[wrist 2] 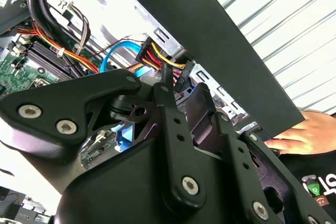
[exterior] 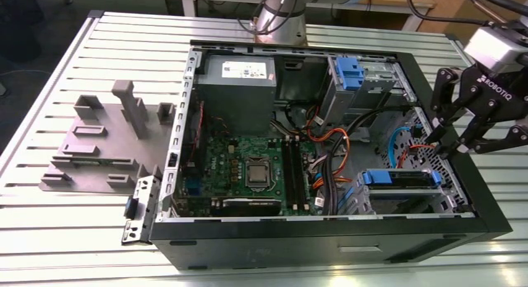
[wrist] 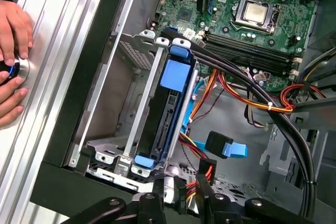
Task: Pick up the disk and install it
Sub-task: 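Insert the first disk wire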
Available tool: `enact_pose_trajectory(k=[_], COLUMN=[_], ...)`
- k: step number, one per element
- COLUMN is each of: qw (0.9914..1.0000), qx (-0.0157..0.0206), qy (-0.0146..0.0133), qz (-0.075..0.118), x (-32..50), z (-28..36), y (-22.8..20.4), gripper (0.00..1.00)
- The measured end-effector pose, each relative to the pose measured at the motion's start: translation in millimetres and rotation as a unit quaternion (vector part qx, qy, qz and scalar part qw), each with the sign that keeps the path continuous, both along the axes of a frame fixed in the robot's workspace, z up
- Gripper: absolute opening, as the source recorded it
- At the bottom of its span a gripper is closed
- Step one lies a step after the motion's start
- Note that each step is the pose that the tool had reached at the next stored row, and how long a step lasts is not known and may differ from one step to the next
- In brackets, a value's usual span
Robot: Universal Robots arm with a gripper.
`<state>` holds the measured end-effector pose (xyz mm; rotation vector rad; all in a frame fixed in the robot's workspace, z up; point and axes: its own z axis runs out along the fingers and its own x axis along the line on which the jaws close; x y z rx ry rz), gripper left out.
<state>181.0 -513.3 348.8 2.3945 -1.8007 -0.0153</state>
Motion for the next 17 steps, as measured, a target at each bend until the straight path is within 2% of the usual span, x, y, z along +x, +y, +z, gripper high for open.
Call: enact_pose_trajectory(k=[4,6,12,13,17], qw=[0.99999,0.99999,0.99998,0.99998,0.99993], qx=[-0.0021,-0.0021,-0.0025,-0.0031,-0.0103], qy=[0.0026,0.0032,0.0035,0.0035,0.0035], qz=[0.003,0.004,0.004,0.004,0.004], x=[1.1,1.5,2.2,2.2,2.3], z=[-1.0,-1.1,-0.2,-0.2,-0.2], y=[0.5,0.8,2.0,2.4,2.7], gripper=[0.37,0.37,0.37,0.37,0.37])
